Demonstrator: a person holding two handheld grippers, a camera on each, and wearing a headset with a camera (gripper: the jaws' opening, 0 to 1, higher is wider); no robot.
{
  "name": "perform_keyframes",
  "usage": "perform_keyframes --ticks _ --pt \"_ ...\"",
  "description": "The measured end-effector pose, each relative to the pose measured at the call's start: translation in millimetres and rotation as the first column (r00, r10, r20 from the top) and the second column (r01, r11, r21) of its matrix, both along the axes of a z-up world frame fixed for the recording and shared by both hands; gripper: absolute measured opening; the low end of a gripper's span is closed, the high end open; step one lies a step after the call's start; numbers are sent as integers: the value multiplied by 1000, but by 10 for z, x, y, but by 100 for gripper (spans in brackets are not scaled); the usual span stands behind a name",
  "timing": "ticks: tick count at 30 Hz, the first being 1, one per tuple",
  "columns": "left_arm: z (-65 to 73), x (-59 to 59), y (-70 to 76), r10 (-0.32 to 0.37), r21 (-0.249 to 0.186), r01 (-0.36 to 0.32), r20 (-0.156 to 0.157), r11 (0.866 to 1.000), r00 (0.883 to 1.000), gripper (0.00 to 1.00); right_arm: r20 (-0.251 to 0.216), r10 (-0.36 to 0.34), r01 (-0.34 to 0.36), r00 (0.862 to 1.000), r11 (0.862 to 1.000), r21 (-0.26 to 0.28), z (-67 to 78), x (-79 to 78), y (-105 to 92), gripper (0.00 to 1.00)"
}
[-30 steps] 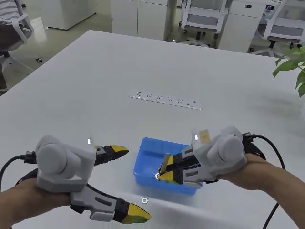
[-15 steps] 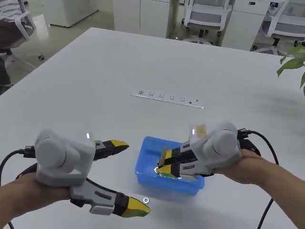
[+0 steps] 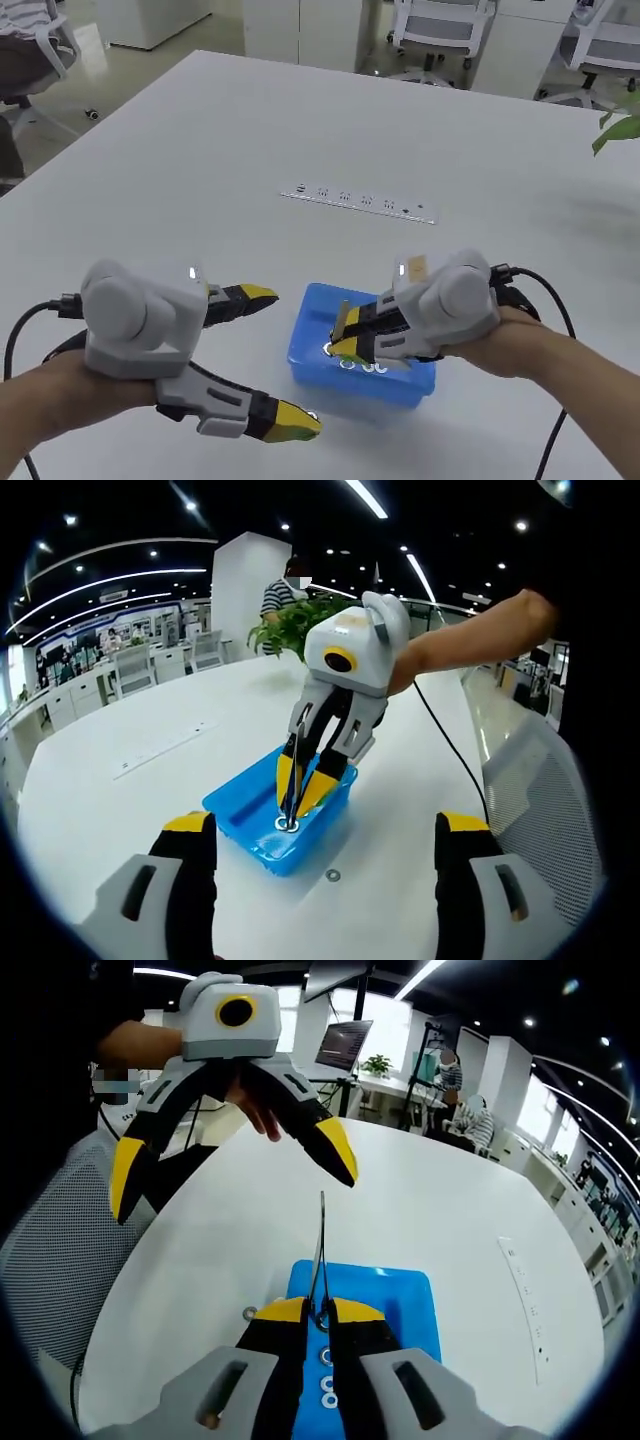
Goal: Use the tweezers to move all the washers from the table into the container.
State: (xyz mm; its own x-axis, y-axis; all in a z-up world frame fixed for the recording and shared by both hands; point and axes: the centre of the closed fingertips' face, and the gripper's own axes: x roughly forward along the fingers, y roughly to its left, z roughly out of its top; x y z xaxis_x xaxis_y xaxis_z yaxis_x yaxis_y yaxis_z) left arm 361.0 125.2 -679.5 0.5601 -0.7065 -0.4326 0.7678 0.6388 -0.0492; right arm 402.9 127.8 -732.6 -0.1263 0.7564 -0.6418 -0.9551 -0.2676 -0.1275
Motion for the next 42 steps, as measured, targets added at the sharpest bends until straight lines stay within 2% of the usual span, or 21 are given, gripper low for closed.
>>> perform_keyframes --ticks 8,13,22,31,35,42 --pt "-20 74 -23 -12 7 12 1 1000 1000 92 -8 1 -1 1000 1000 -11 -111 31 16 9" --pt "-35 125 -21 -13 14 13 4 1000 1000 85 -19 -3 3 1000 1000 -15 -173 43 23 9" --pt "-21 269 15 3 34 -5 37 999 999 57 -32 -3 2 999 1000 -23 -264 61 32 9" --pt "-59 403 -28 -25 71 22 44 997 999 38 -35 0 0 999 1000 -22 -318 67 74 9" --pt "-87 455 -63 -43 91 39 40 995 998 26 -34 5 -6 999 1000 -21 -339 75 83 9" --pt "-134 547 -123 -68 113 62 45 992 997 20 -33 18 -19 999 1000 -24 -364 76 90 9"
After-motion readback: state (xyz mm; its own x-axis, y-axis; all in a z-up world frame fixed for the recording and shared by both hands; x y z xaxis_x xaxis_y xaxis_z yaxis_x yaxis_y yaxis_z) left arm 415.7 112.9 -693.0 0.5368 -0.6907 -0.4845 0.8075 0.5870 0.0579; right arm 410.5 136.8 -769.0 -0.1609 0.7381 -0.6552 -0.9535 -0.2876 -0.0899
